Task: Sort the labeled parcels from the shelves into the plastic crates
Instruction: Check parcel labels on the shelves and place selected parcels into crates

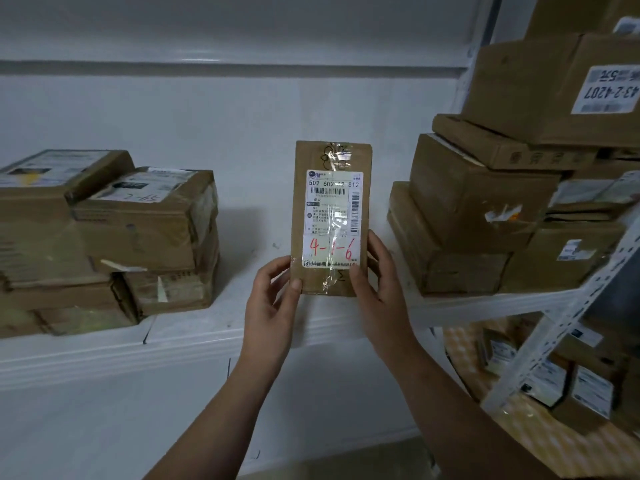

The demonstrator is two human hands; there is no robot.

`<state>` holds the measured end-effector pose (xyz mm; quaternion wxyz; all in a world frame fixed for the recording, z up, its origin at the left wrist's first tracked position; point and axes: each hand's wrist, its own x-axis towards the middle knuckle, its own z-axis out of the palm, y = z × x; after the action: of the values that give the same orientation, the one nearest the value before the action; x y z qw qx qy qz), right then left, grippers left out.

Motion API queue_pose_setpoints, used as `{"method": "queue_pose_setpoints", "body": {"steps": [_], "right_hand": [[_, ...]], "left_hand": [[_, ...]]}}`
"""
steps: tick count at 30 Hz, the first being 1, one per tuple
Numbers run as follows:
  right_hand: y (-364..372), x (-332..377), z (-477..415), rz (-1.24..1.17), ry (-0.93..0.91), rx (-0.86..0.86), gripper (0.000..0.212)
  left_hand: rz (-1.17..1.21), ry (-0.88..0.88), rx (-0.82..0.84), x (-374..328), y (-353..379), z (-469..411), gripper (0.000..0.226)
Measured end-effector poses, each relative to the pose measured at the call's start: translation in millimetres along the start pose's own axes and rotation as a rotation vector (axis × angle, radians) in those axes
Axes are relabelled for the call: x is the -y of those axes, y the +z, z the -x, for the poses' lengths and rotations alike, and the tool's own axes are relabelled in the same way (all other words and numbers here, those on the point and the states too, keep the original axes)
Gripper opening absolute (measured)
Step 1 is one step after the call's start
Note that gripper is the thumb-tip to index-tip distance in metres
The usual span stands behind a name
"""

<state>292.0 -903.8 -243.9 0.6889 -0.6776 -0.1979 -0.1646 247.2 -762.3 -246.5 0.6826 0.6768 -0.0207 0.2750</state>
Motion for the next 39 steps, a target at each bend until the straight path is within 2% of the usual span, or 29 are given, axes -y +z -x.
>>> {"method": "queue_pose_setpoints", "body": {"steps": [8,12,14,18,20,24,30,35,39], "right_hand": [[8,7,-7,-0.001,-0.034,0.054,0.051],[12,0,-6,0.012,-0.047,0.096,0.055],[16,0,-6,0.023,-0.066,0.124,0.054],[23,0,-6,0.067,-0.097,0.198,0.036],[27,-2,-6,0.119,-0.080,0.225,0.031],[40,-15,-1,0.161,-0.071,0.267,0.042],[71,-20,10,0.276,0.071,0.220,0.038],[89,-18,10,0.332,0.094,0.206,0.036],[85,-18,9,0.369,0.081,0.255,0.039]], "left_hand": [[-0.016,0.056,-0.026,-2,-6,-2,0.031],[-0.055,0.117,0.001,4,-12,0,0.044],[-0.206,0.193,0.048,10,-18,2,0.055],[-0.734,0.371,0.140,15,-29,1,0.076],[-0.919,0.424,0.100,14,-33,-1,0.070],[-1.188,0.500,-0.005,10,-46,-9,0.059],[-1.439,0.580,-0.034,17,-74,-12,0.039],[-1.456,0.550,0.024,17,-81,-10,0.042],[-1.445,0.493,0.094,13,-83,-9,0.054]]}}
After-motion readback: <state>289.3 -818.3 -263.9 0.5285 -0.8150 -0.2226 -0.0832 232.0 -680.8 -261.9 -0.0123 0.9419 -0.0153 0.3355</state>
